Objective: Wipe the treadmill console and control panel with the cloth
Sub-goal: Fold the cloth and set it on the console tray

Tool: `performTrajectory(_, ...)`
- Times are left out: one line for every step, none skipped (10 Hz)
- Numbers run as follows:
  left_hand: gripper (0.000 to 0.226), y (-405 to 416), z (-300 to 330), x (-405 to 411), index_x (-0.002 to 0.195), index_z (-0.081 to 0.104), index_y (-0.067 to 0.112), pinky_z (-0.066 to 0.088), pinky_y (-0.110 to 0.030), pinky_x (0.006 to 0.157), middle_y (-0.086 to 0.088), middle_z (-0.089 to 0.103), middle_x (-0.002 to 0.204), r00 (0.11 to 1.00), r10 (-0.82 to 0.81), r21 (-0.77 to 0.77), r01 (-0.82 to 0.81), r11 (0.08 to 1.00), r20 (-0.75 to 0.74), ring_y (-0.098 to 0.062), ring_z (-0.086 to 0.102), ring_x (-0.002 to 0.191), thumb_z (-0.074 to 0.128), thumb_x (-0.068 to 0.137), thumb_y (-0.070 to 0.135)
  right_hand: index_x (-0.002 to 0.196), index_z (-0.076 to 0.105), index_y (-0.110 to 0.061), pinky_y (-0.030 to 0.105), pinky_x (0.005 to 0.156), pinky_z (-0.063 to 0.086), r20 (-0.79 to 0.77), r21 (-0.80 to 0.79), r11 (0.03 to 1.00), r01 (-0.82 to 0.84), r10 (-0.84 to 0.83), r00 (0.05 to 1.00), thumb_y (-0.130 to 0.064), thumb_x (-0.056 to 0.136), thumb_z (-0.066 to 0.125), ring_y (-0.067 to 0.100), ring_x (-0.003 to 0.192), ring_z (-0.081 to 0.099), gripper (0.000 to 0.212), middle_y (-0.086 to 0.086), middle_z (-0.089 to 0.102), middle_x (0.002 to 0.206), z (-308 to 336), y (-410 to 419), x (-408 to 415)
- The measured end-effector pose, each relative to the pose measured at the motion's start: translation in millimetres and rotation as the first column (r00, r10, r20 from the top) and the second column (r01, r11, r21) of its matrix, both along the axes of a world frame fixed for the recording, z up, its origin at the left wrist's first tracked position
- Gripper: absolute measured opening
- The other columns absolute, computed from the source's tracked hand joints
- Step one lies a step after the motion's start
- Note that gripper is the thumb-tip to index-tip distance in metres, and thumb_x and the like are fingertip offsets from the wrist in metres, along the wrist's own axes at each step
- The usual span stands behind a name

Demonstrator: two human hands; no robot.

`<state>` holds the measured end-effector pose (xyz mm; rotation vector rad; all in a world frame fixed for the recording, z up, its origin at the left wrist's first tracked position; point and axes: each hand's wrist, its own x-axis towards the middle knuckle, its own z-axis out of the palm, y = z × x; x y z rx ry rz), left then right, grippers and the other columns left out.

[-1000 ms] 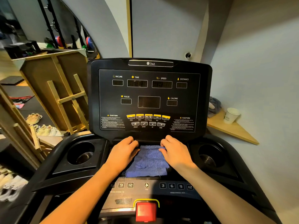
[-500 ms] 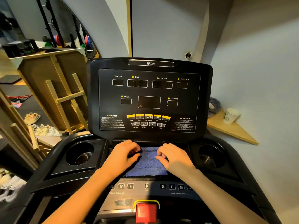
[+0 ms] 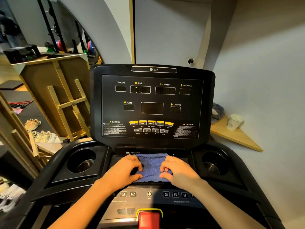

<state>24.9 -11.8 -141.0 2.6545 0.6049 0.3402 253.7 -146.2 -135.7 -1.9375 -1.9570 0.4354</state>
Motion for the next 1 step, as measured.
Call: performTrajectory(0.017, -3.7, 15.2, 2.4, 0.096, 0.071, 0.031, 0.048, -0.029, 0.091, 0.014, 0.064, 0.099, 0.994, 0.051, -0.069, -0.045, 0.997, 0.095, -0.002, 0.059, 0.098, 0.069, 0.083, 0.042, 0.088, 0.065, -0.029, 0.034, 0.080, 0.052, -0.039, 0.011, 0.999, 0.042, -0.041, 0.998, -0.044, 0.092, 0.062, 0.006, 0.086, 0.055, 0.016, -0.010, 0.057, 0.092, 10.7, -0.9, -2.2)
